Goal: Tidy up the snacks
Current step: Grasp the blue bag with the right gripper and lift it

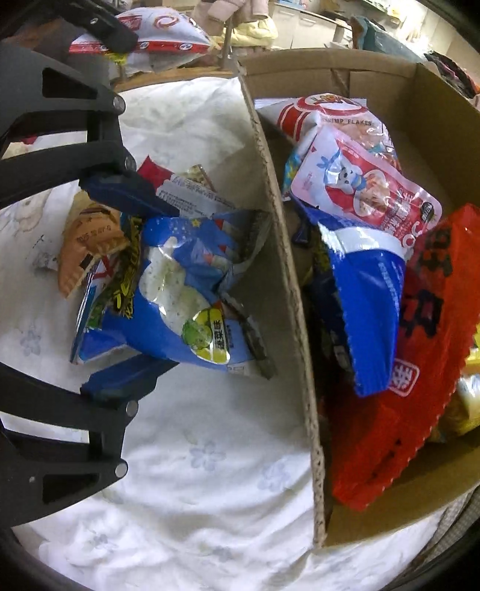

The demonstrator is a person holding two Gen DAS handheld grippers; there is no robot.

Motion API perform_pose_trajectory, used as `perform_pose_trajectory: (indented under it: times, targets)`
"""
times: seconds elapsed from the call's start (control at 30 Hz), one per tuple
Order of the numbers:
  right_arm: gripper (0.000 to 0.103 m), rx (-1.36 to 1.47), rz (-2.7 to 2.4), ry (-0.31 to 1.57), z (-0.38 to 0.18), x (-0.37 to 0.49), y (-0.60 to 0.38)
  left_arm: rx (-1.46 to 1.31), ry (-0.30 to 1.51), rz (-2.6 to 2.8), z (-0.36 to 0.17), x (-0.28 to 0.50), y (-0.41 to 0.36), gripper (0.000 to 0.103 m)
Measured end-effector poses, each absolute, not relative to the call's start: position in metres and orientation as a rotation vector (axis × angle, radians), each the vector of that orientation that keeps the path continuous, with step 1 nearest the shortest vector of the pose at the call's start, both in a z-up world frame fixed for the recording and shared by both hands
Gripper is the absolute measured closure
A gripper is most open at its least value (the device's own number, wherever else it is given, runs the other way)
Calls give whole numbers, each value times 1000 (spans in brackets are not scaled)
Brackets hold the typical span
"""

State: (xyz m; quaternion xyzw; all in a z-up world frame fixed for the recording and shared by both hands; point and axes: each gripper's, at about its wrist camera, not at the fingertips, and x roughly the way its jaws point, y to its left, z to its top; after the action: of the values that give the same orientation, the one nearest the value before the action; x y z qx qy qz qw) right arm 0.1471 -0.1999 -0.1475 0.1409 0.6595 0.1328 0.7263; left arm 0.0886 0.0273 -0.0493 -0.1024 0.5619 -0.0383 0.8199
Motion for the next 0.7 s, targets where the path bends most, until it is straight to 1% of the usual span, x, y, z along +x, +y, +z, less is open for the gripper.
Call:
perform_pose_trajectory:
  times: [0.07, 0.2, 0.7]
  targets:
    - [45, 312, 294, 1451, -144, 147, -202, -221, 1196, -82, -50, 88, 28, 52]
    - [48, 313, 265, 1418, -133, 141, -216, -208, 1190, -65, -51, 88, 29, 52]
    - [48, 415, 178, 1348, -102, 105, -276, -189, 1129, -9, -41, 83, 41, 52]
